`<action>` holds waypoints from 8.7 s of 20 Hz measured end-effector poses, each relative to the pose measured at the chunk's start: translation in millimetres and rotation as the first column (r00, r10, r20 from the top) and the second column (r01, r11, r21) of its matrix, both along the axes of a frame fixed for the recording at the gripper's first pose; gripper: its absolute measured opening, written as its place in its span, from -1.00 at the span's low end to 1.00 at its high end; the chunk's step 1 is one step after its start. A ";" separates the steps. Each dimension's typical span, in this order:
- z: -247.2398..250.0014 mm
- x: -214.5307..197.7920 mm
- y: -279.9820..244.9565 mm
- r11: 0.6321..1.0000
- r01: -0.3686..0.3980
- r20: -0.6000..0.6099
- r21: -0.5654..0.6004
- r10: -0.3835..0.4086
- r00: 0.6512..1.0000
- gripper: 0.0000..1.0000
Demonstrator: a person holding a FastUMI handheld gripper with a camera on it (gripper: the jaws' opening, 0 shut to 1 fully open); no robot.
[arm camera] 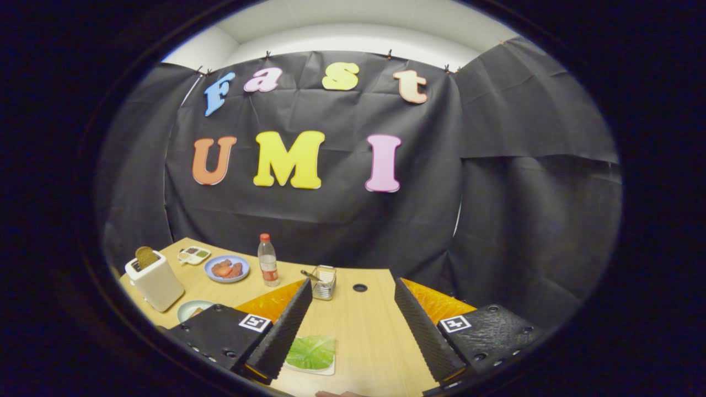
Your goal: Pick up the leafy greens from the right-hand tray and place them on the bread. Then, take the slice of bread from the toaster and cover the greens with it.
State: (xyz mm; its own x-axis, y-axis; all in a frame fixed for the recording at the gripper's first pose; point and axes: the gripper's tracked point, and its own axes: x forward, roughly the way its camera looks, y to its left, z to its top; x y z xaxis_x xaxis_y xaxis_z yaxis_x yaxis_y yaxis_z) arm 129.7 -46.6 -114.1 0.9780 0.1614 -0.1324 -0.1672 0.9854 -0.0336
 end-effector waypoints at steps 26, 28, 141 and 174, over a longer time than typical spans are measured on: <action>-268.1 118.3 73.4 0.988 -0.129 -0.618 0.082 0.152 0.771 -0.30; -268.8 114.3 71.9 0.995 -0.042 -0.626 0.096 0.093 0.774 -0.45; -76.8 -83.9 595.2 0.952 -0.281 -0.473 -0.119 0.194 0.860 -0.65; -162.2 -28.8 430.0 0.984 0.067 -0.648 0.163 0.056 0.759 -0.66</action>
State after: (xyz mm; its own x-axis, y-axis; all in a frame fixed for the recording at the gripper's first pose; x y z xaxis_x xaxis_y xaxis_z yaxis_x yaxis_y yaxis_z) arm 100.9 383.5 -276.3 0.6675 0.2354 -0.7064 -0.0827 0.9663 0.2439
